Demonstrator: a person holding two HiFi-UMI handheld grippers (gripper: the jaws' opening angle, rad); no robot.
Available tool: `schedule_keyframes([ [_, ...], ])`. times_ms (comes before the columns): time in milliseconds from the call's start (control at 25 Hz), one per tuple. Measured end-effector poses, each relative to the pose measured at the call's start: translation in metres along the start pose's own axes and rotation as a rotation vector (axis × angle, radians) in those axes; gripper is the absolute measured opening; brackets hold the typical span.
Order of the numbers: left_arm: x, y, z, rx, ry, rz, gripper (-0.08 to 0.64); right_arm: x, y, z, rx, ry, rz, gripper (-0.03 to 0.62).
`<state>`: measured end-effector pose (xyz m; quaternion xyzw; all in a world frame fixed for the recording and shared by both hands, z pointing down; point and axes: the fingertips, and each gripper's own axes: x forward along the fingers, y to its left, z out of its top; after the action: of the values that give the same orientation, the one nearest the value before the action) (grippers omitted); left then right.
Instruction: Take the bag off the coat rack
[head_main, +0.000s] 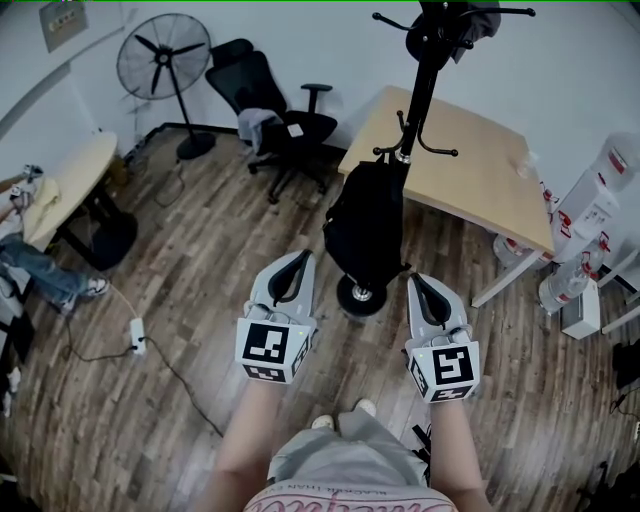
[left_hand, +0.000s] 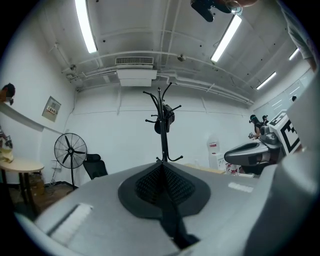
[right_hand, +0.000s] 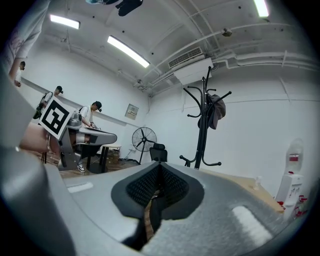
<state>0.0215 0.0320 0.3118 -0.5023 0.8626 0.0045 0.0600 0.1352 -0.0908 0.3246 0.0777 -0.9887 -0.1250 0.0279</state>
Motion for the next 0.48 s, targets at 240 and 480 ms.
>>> schedule_keyframes([
  [240, 0.01, 0.005, -0.002, 0.008, 0.0, 0.0, 0.015, 0.011, -0.011, -0.008, 0.016, 0.013, -0.009, 0.002],
  [480, 0.027, 0.027, -0.011, 0.021, 0.012, 0.019, 0.015, 0.047, -0.015, -0.012, 0.022, 0.003, 0.008, 0.002],
])
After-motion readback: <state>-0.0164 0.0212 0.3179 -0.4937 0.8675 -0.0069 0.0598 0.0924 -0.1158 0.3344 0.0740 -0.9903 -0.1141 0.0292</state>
